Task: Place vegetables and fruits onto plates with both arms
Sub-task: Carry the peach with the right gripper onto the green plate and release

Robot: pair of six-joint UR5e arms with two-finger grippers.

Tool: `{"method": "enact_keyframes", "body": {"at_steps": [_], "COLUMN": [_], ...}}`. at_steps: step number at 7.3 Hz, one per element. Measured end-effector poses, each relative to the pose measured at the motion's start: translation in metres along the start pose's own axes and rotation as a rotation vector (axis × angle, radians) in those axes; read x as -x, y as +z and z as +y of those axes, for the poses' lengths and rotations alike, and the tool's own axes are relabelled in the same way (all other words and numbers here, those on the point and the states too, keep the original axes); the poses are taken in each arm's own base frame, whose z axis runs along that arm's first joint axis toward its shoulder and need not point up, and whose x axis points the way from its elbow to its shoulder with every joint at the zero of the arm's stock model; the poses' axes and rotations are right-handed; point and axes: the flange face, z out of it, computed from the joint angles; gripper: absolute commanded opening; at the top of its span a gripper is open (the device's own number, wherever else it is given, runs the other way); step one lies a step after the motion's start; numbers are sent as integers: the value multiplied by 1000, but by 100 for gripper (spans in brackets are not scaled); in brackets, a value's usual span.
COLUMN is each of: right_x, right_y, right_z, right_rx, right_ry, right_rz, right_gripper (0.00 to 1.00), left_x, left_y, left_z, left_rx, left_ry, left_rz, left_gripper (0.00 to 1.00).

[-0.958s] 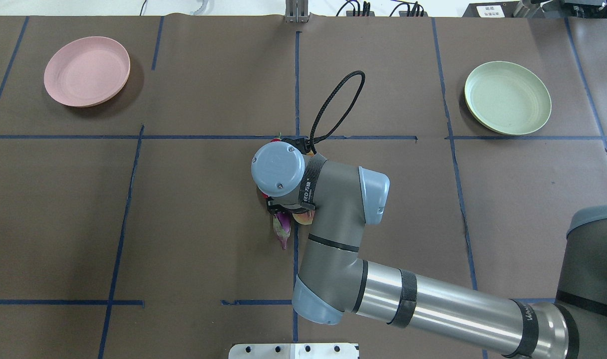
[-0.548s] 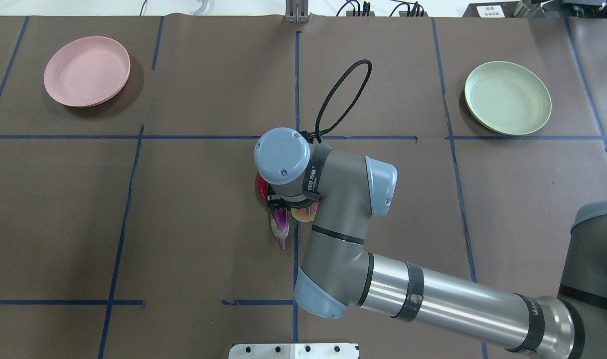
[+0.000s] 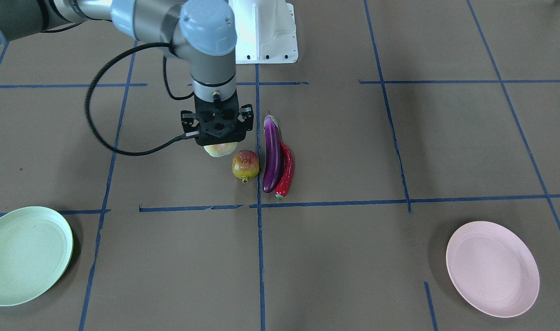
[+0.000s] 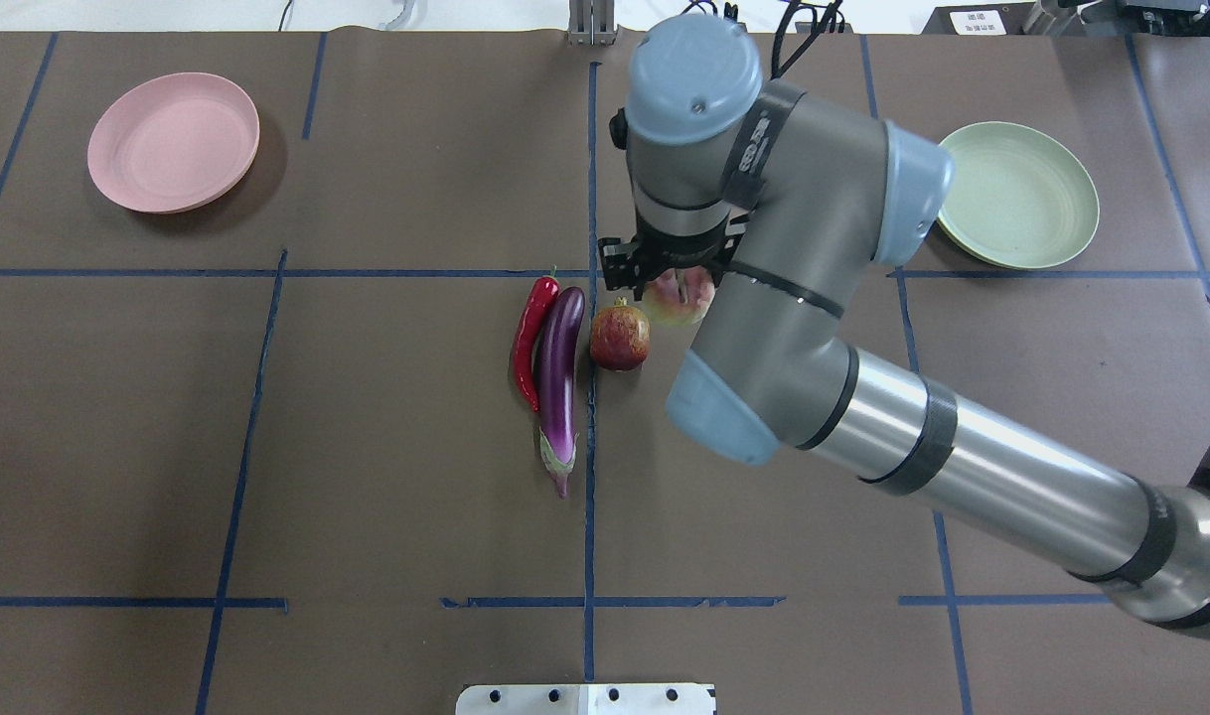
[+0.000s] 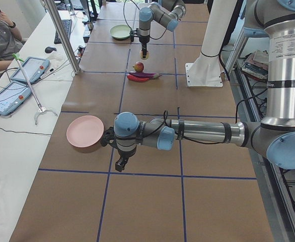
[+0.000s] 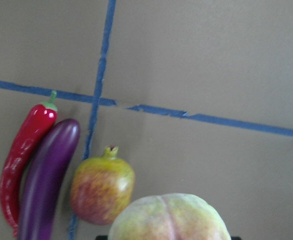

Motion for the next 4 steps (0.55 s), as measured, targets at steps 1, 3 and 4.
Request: {"method": "enact_keyframes", "body": {"at_steps": [1,3,4], "right_x": [-72,-208,-281], "right_y": [-5,14,43], "right_z": [-37,-95,-109], "right_rx": [9,41,32], "right_ry": [-77,-124,-98], "right_rz": [19,-3,-42], "right_gripper": [3,4,6], "left_x": [-7,-29,-35], "left_y": [4,20,23], "left_z": [-12,-39,-44], "left_rx": [6,24,25], "left_ry": [-23,-41,-36], "left_rz": [5,21,24], "left_gripper": [100,100,100]}}
